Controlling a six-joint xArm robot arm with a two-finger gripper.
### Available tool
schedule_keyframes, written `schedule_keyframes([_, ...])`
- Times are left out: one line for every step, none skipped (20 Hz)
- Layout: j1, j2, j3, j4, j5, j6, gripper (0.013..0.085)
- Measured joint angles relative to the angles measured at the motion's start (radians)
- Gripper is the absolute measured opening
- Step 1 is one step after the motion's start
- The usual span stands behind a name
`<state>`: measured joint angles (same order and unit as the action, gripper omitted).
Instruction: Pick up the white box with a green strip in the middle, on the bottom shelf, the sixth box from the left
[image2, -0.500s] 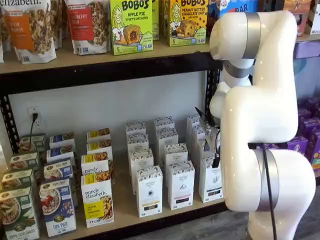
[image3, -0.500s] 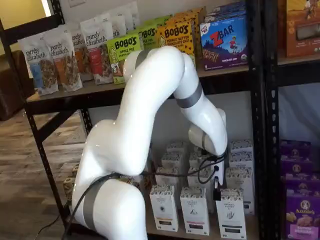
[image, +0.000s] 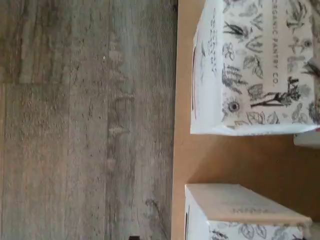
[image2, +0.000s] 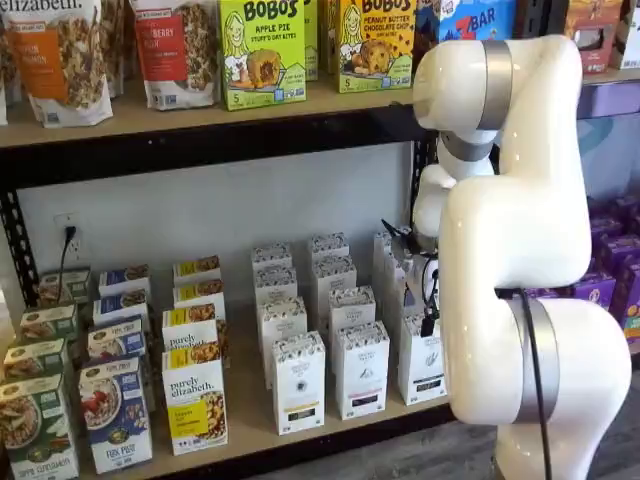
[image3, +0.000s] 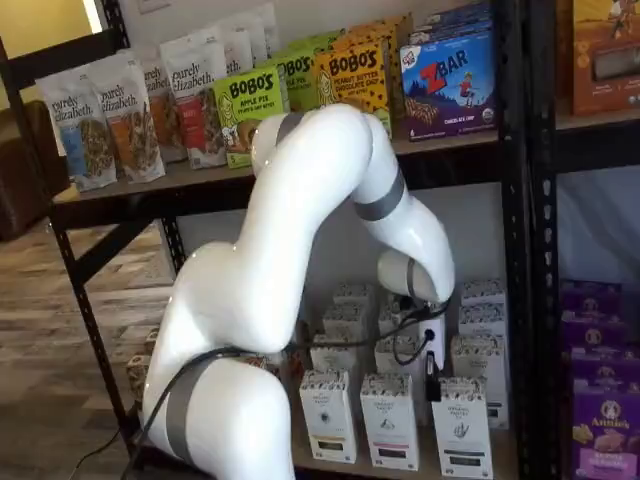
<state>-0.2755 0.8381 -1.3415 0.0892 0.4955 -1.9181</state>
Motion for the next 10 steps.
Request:
schedule_keyframes([-0.002, 0.012, -0.015, -0.012, 0.001, 0.009, 0.0850])
schedule_keyframes([-0.003, 0.021, -0.025, -0.017, 0.002, 0.013, 0.0850])
schedule_keyframes([-0.005, 0.031, -0.038, -0.024, 0.004, 0.017, 0.0850])
schedule_keyframes([-0.006, 0.042, -0.051, -0.030, 0.006, 0.021, 0.0850])
schedule_keyframes([-0.007, 0.053, -0.065, -0.036, 0.008, 0.026, 0.0850])
schedule_keyframes([-0.008, 0.070, -0.087, -0.047, 0.015, 0.034, 0.0850])
schedule_keyframes([-0.010, 0.088, -0.110, -0.064, 0.023, 0.047, 0.0850])
schedule_keyframes([-0.011, 0.108, -0.135, -0.086, 0.029, 0.065, 0.0850])
schedule_keyframes([-0.012, 0.127, -0.159, -0.110, 0.035, 0.085, 0.0850])
schedule_keyframes([-0.012, 0.145, -0.179, -0.134, 0.039, 0.105, 0.0850])
